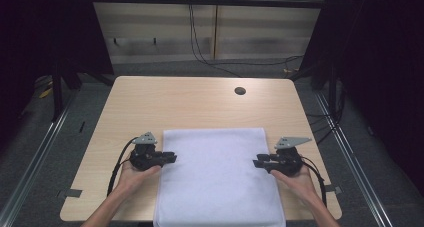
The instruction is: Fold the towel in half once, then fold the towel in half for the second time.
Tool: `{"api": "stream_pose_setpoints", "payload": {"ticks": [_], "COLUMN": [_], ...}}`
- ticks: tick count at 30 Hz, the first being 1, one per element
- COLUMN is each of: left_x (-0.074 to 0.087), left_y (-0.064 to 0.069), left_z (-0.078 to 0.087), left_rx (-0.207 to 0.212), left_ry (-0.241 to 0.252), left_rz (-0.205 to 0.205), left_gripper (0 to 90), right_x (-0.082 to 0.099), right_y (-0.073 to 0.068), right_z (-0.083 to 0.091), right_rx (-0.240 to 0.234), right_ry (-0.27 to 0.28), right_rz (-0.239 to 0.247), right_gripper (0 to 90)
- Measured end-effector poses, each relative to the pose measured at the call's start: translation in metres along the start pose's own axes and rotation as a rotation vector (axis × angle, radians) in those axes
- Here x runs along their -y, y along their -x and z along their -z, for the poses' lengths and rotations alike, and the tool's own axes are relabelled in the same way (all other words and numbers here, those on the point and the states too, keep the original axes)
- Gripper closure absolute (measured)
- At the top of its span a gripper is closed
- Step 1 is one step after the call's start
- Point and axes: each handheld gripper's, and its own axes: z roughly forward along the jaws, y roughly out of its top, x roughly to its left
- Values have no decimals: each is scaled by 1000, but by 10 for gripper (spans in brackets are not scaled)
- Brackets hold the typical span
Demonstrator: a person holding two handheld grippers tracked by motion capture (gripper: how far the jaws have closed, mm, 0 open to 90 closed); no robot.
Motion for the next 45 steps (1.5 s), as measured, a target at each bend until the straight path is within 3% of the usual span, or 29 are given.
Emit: {"api": "stream_pose_setpoints", "payload": {"ticks": [2,4,6,9,10,12,14,16,19,27,30,32,35,39,41,45], "left_x": [3,4,5,6,6,6,7,9,13,32,38,38,33,14,4,-5], "left_y": [-4,-4,-3,-3,-3,-2,0,3,10,32,36,38,32,12,-2,-24], "left_z": [-4,-5,-5,-8,-8,-7,-5,-3,0,18,26,30,33,40,38,31], "left_rx": [-31,-63,-59,-67,-67,-67,-58,-67,-46,45,93,71,60,20,-13,-66], "left_ry": [-40,-31,-40,-40,-41,-48,-63,-78,-95,-139,-154,-157,-112,-15,15,35], "left_rz": [-16,-22,-34,-37,-39,-51,-72,-85,-88,-67,-74,-80,-62,-40,-13,18], "left_gripper": [735,690,677,666,663,670,718,779,872,831,757,738,707,681,663,616], "right_x": [-5,-7,-8,-5,-4,-1,4,9,14,28,30,29,22,10,3,-3], "right_y": [6,12,14,12,11,7,0,-8,-16,-26,-33,-34,-21,9,26,45], "right_z": [-14,-28,-37,-40,-39,-35,-30,-26,-20,-7,-4,-1,9,22,18,2], "right_rx": [20,58,80,97,93,96,77,65,48,-27,-68,-74,-40,24,69,52], "right_ry": [-19,-48,-81,-103,-106,-117,-129,-134,-145,-159,-174,-171,-95,-5,-8,-26], "right_rz": [1,18,24,39,18,16,23,45,42,42,37,34,12,-26,-31,-42], "right_gripper": [664,645,633,647,659,728,802,813,823,781,756,739,722,698,656,608]}}
